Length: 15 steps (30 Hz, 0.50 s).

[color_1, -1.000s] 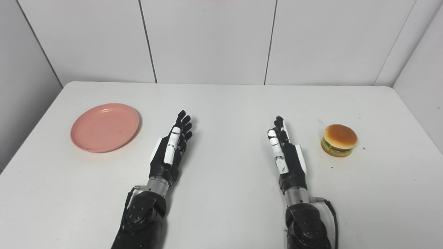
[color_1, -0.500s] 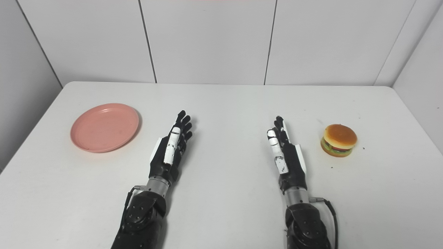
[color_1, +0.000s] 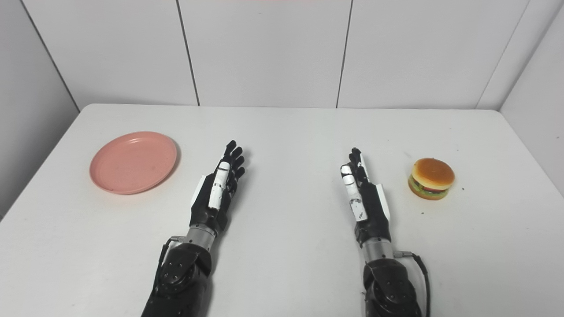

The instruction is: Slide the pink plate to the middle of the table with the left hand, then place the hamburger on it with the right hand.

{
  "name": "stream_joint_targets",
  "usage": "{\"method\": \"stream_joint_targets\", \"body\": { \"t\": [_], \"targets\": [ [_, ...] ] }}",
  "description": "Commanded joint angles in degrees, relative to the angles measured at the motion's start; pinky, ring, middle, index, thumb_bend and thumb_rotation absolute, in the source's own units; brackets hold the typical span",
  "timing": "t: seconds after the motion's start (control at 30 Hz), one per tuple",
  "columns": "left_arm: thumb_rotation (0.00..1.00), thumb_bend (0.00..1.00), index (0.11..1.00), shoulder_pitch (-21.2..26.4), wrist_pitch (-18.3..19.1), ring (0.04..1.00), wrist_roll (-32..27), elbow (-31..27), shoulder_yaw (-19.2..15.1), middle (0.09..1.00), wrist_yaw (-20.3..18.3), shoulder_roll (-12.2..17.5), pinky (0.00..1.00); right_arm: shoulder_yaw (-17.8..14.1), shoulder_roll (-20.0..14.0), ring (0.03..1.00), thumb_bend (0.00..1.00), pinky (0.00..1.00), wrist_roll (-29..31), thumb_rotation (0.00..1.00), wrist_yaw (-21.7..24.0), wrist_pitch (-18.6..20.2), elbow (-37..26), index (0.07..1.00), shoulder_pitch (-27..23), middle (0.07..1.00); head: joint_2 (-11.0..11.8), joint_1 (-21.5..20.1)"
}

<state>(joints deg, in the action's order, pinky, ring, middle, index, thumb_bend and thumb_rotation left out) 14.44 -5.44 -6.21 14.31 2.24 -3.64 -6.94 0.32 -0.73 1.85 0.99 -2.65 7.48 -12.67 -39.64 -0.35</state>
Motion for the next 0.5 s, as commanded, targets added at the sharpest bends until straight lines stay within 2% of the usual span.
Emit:
{"method": "stream_joint_targets", "body": {
  "t": [0.0,0.47],
  "targets": [
    [1.0,0.37,1.0,0.39,-1.96,1.0,-0.66,1.0,-0.17,1.0,-0.89,0.2,1.0,-0.12,-0.11,0.993,0.56,0.99,-0.08,0.92,0.14,-1.13,-1.07,1.0,-1.72,1.0,-0.01,0.08],
    [1.0,0.37,1.0,-0.04,-0.76,1.0,-0.36,0.11,0.09,1.0,-0.61,0.24,1.0,-0.24,-0.04,0.997,0.58,1.0,0.2,0.92,0.2,-0.49,-1.39,1.0,-1.69,1.0,-0.11,0.06]
  ]
}}
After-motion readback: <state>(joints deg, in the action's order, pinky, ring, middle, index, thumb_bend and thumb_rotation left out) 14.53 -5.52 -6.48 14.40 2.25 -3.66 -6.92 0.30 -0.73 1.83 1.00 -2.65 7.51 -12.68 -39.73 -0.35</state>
